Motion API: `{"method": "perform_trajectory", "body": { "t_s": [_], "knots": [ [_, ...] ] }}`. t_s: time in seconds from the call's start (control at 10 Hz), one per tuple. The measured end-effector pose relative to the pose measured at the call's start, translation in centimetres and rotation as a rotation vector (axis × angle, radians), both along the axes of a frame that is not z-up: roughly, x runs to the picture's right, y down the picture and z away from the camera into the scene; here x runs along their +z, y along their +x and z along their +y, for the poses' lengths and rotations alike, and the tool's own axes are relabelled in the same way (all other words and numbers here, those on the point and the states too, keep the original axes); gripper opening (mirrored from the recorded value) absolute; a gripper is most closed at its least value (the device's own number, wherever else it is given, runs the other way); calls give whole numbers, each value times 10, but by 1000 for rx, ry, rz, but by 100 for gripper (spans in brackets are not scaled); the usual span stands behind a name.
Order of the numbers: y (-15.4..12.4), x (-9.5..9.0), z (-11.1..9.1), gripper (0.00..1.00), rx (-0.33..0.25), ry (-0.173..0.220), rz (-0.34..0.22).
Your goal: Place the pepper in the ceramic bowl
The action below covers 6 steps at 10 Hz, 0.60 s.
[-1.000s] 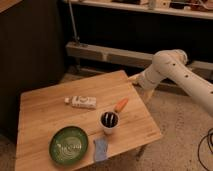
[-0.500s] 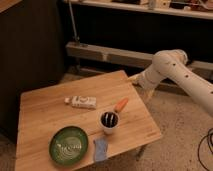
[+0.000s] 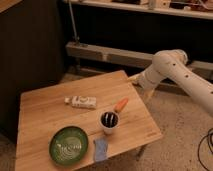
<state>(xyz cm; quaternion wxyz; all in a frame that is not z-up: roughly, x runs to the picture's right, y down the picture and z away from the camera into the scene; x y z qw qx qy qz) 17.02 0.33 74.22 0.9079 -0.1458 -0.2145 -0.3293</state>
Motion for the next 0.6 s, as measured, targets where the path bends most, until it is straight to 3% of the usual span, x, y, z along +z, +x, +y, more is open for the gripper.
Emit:
{"method": "perform_trajectory", "body": {
  "t_s": [0.4, 0.6],
  "knots": [
    [-4, 7, 4, 80, -14, -12, 3],
    [-23, 34, 19, 80, -45, -44, -5]
  ]
}}
